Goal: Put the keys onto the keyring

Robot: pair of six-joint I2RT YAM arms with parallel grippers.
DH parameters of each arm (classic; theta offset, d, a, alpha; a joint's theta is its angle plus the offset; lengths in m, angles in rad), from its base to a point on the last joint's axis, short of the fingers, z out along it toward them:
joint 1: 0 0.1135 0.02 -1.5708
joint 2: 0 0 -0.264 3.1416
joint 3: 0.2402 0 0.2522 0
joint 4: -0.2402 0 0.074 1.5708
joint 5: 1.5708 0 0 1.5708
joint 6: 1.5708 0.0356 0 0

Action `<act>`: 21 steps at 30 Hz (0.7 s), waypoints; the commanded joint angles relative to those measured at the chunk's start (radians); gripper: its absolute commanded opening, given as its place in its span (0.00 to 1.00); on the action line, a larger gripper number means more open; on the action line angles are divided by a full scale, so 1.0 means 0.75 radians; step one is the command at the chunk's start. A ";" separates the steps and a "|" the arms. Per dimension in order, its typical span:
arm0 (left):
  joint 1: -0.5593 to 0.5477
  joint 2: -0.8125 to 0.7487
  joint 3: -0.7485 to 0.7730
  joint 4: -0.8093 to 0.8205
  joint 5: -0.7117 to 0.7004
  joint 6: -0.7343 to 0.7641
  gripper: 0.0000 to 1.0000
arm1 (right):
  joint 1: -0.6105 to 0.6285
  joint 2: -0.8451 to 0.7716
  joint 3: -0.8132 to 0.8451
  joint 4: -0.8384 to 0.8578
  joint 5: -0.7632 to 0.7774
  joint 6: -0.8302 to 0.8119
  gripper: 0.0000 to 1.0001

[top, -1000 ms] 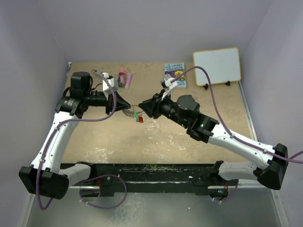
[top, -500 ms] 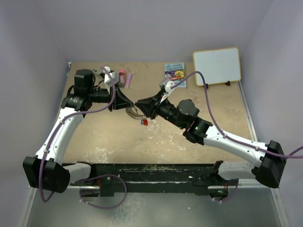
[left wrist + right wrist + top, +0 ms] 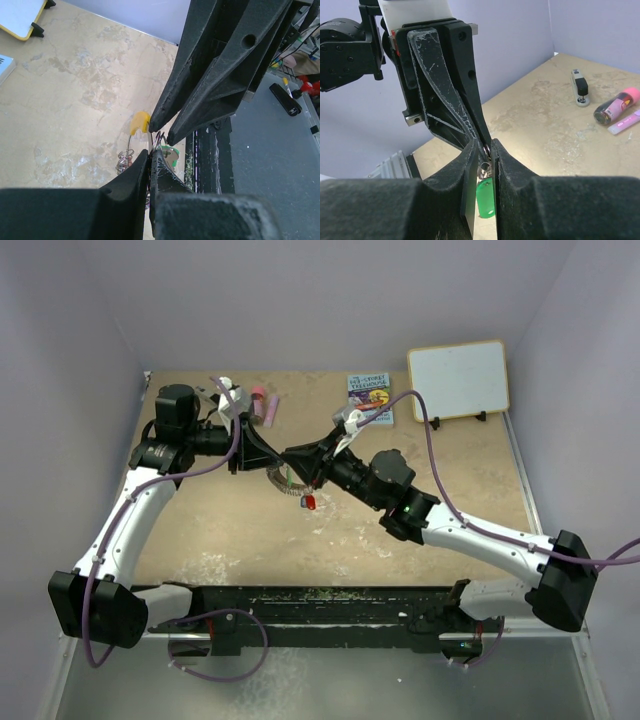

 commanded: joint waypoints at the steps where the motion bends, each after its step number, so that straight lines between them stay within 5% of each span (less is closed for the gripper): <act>1: -0.002 -0.034 -0.002 0.068 0.062 -0.033 0.04 | 0.005 0.009 0.038 0.086 -0.019 -0.024 0.19; 21: -0.004 -0.049 0.006 0.149 0.091 -0.165 0.04 | 0.005 0.048 0.067 0.094 -0.040 0.014 0.10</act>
